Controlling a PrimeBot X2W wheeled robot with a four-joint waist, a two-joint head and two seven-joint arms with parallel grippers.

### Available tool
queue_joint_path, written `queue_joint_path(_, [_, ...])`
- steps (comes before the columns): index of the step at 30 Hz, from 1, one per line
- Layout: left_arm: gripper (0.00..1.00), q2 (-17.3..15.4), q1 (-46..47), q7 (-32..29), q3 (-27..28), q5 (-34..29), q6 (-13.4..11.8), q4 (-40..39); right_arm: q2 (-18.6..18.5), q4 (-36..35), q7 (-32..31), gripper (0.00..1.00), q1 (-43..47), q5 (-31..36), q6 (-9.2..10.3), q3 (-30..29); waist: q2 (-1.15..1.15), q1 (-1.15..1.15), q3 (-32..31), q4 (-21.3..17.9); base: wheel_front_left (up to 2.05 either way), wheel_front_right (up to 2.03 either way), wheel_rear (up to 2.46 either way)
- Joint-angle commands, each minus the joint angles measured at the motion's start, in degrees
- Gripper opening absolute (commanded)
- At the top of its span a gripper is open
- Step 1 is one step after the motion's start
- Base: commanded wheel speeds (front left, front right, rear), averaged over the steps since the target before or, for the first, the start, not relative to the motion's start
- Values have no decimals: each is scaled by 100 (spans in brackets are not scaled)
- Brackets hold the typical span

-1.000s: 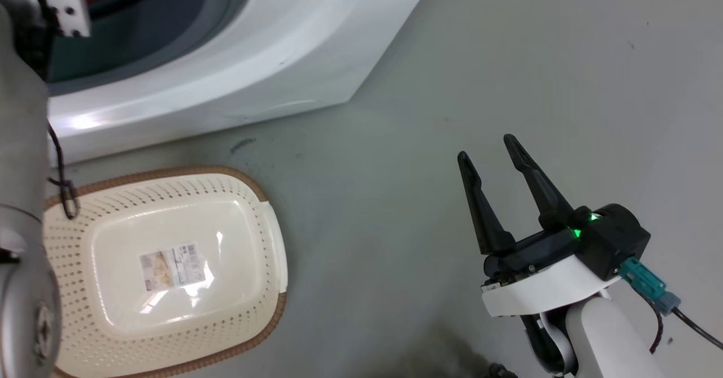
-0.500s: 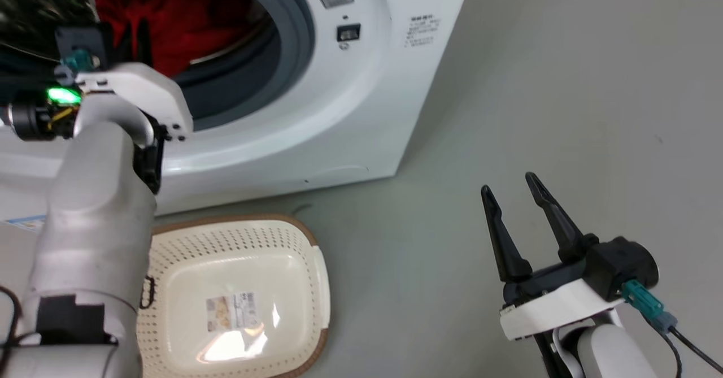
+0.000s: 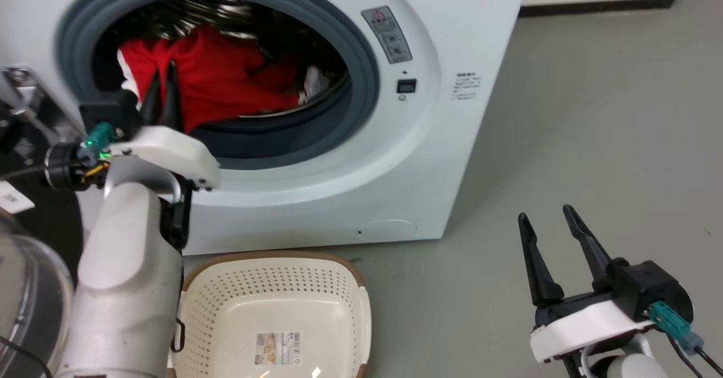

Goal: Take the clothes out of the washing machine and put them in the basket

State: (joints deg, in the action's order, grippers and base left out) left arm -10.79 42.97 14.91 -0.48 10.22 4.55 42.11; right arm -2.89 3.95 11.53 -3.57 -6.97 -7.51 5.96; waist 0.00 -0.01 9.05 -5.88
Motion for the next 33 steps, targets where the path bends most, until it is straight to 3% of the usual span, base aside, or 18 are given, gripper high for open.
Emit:
queue_joint_path(1, [0,52,-194,42,-94,-60,65,-232,3,-74,-38,100,105,37,4,-59,0,1,-196,220,0,0,0])
queue_joint_path(13, [0,296,-1430,-67,-246,8,34,-2576,3,-249,-225,100,355,-19,3,-16,0,1,-443,606,0,0,0])
queue_joint_path(23, [0,398,-3036,-729,-303,114,-304,-5143,3,-317,-299,100,373,31,4,7,0,1,-399,761,0,0,0])
queue_joint_path(27, [0,516,-3768,-899,-346,230,-472,-5196,3,-323,-336,100,345,28,3,51,0,1,-317,782,0,0,0])
queue_joint_path(33, [0,674,-4241,-645,-428,574,-575,-4029,3,-337,-388,100,199,80,3,123,0,1,-27,789,0,0,0])
